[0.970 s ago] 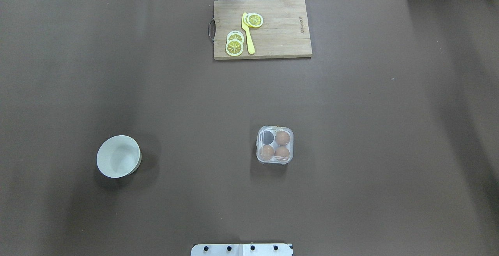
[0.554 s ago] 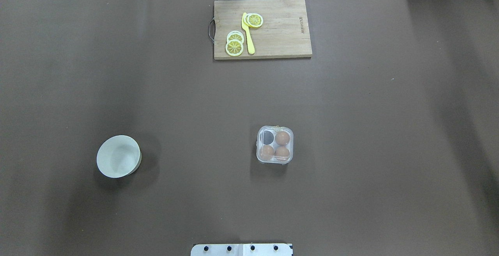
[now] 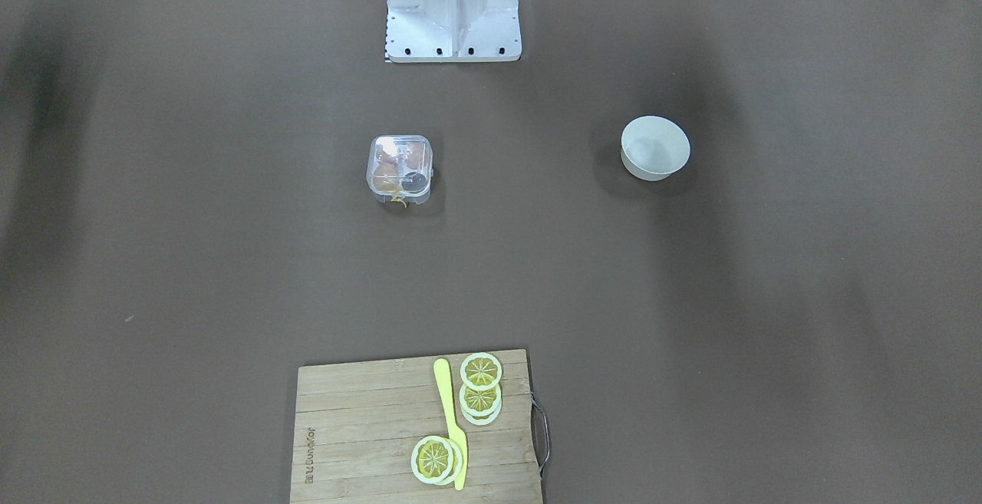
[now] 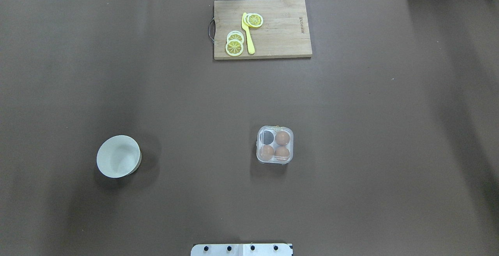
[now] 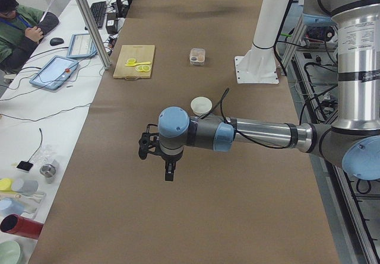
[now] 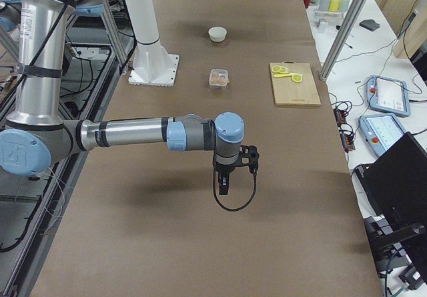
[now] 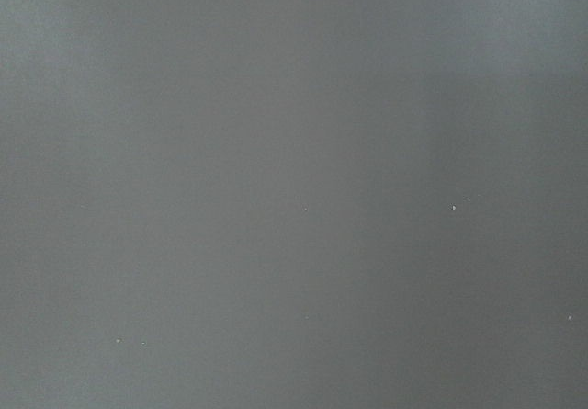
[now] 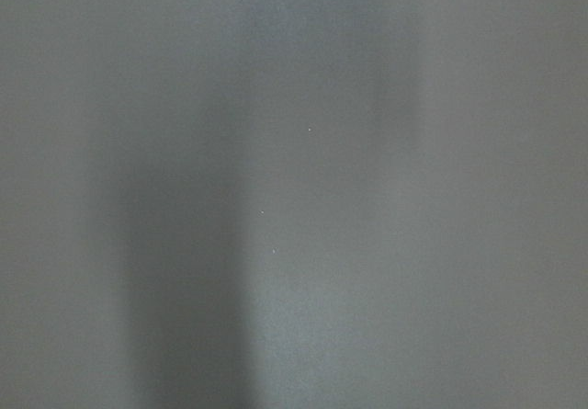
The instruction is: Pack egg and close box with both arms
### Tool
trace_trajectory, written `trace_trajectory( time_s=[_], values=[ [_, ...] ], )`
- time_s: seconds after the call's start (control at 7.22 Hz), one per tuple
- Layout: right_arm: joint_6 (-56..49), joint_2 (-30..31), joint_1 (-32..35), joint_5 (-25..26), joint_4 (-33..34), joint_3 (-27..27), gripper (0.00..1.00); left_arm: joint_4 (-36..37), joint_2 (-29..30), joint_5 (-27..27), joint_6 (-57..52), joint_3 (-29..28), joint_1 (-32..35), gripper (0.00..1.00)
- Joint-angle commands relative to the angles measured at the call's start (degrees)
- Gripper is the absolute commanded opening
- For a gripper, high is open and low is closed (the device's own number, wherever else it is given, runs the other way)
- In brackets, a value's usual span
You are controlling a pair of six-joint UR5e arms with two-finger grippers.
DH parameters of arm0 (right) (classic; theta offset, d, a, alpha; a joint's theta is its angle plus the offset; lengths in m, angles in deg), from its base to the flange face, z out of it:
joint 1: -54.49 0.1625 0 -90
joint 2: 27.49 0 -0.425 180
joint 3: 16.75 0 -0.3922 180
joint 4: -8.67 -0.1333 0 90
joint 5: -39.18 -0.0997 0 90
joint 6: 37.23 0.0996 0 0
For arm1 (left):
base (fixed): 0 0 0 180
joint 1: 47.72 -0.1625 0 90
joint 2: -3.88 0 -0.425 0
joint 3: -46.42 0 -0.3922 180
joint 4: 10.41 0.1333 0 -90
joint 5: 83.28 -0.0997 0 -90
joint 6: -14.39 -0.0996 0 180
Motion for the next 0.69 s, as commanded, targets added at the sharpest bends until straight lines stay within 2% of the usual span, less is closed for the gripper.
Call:
trace_trajectory(
  time_s=[0.0, 0.55],
  values=[
    [0.1, 0.0, 0.0, 0.0, 0.1, 0.6, 1.00, 0.0, 0.0, 0.0, 0.1, -0.1, 0.0, 0.98],
    [0.8, 0.0, -0.1, 0.0, 0.1, 0.7, 1.00, 0.1, 0.2, 0.0, 0.1, -0.1, 0.0, 0.98]
  ],
)
